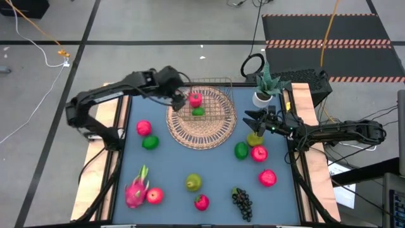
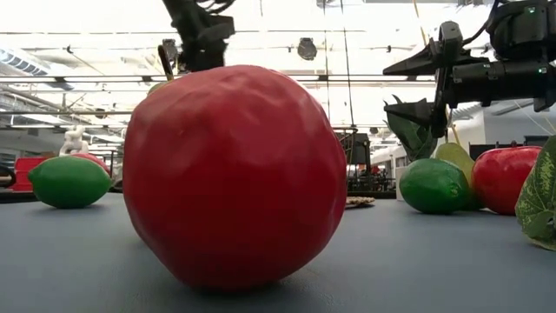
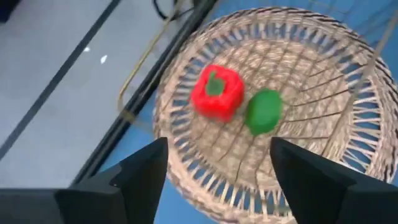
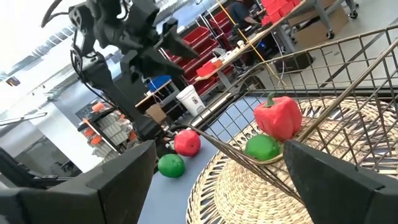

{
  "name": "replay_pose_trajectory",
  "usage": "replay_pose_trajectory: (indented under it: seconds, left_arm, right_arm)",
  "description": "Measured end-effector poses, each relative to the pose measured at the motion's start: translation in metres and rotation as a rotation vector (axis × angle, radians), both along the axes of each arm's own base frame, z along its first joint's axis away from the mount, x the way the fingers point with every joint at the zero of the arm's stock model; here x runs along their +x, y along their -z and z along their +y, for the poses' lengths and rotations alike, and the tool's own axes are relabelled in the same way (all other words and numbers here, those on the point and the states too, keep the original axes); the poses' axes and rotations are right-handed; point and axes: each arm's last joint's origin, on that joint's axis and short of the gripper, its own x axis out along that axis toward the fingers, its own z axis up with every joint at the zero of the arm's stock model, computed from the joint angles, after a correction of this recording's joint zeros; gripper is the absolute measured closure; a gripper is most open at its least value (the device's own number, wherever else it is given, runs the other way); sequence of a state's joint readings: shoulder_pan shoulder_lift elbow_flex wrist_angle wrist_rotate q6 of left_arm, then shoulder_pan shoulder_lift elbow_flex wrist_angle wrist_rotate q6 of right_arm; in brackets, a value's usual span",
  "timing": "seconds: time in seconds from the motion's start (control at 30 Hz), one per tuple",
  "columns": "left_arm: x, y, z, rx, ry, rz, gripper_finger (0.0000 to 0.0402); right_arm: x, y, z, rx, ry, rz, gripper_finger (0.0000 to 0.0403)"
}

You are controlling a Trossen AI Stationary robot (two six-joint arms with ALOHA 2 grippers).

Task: Build produce basket
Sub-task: Put the red apple into the gold wire basket

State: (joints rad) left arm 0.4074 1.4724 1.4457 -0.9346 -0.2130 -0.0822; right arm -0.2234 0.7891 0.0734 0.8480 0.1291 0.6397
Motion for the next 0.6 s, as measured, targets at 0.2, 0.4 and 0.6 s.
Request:
replay_pose_trajectory:
  seconds: [0.2, 0.4, 0.6]
  left_arm:
    - [-0.035, 0.038, -0.027, -0.039, -0.142, 0.025, 0.0146]
    - [-0.065, 0.080, -0.044, -0.137, -0.323, 0.057, 0.0142]
    - [-0.082, 0.094, -0.052, -0.204, -0.462, 0.139, 0.0118]
  right_arm:
    - [0.000, 0.002, 0.000, -0.004, 0.000, 0.021, 0.0058]
    - [0.000, 0.002, 0.000, -0.007, 0.001, 0.027, 0.0058]
    - [0.000, 0.002, -0.001, -0.003, 0.053, 0.027, 0.0058]
